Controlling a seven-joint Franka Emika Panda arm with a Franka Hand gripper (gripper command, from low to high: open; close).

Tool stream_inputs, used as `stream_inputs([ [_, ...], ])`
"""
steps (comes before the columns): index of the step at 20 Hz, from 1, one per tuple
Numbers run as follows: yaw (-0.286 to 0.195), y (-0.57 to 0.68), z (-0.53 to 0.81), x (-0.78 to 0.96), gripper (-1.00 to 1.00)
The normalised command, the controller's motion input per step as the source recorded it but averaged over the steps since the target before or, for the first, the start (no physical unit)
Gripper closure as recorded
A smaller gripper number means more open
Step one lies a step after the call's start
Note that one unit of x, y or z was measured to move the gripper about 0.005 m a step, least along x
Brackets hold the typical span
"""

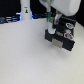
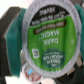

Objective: Open the kcup holder, insert the kcup into the holder, and close the kcup holder

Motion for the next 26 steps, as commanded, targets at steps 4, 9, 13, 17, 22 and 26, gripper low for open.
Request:
stream_inputs([
  [4, 0.054, 0.56, 0.25, -0.10, 1.00],
  [9, 0.057, 0.56, 0.07, -0.05, 1.00],
  [13, 0.090, 0.53, -0.02, -0.06, 1.00],
  [17, 0.099, 0.49, -0.04, -0.11, 1.00],
  [22, 0.118, 0.38, -0.09, -0.13, 1.00],
  [26, 0.122, 0.27, -0.13, -0.10, 1.00],
])
